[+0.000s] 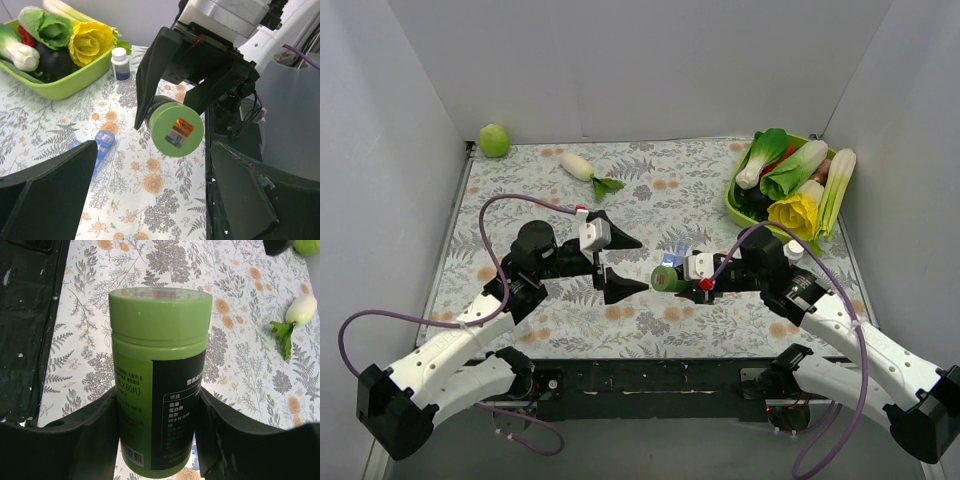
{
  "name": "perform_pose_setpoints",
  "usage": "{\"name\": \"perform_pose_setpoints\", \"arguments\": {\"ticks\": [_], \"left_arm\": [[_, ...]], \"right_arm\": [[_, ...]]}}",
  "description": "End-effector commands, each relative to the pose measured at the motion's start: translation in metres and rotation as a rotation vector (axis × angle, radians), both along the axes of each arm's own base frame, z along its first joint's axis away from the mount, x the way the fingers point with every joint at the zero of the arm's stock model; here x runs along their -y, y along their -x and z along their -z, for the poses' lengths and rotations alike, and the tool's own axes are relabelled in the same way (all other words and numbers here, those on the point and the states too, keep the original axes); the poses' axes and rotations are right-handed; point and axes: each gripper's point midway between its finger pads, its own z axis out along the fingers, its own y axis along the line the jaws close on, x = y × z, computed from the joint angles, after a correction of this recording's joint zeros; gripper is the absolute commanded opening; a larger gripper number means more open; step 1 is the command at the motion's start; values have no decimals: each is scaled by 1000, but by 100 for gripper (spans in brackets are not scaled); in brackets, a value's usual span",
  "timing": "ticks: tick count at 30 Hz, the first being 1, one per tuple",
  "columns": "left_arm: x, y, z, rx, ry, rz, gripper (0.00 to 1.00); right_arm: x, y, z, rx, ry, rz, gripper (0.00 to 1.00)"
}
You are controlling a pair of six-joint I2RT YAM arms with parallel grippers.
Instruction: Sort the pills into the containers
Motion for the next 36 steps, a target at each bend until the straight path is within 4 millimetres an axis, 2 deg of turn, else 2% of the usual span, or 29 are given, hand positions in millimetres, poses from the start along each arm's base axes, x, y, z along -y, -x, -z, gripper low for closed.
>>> {"name": "perform_pose_setpoints", "arguments": {"ticks": [1,5,7,13,16,17,18,21,22,23,24,25,29,30,31,34,35,36], "left_arm": [[13,0,-15,140,2,33,98],[26,5,-14,144,-14,68,98],[33,9,-6,120,-39,92,97],[38,14,5,80,-78,100,90],[39,10,10,68,-106,66,88],[39,7,20,43,-144,47,87],[39,5,21,45,-155,36,86],[41,0,27,20,-187,14,72],[41,-1,27,12,-189,7,54],[41,-6,24,-28,-183,-34,14],[41,-6,24,-49,-182,-44,0],[40,-6,23,-69,-177,-53,0],[38,-16,28,-319,-176,-199,0],[37,-14,35,-458,-184,-239,0],[37,-16,33,-532,-177,-278,0],[39,-18,55,-856,-206,-407,0],[40,-19,53,-928,-203,-420,0],[43,-15,66,-1123,-217,-479,0]], "right_arm": [[-10,-4,-20,53,-64,-37,1],[-14,-7,-20,45,-61,-42,1],[-15,-9,-21,35,-66,-29,1],[-16,-9,-21,-3,-75,-11,1],[-17,-9,-22,-18,-84,-4,1],[-18,-10,-22,-19,-86,-5,1],[-18,-9,-22,-25,-88,-6,1],[-19,-10,-18,-45,-87,1,1],[-20,-10,-18,-49,-86,4,1],[-19,-13,-15,-61,-79,24,1],[-19,-14,-14,-65,-75,31,1],[-18,-15,-12,-75,-72,43,1],[-13,-32,-8,-86,-57,158,1],[-13,-36,-6,-86,-52,177,1],[-10,-41,-5,-80,-46,211,1],[-9,-50,-3,-77,-35,254,1],[-8,-52,-3,-79,-34,268,1],[-9,-54,-3,-78,-33,276,1]]}}
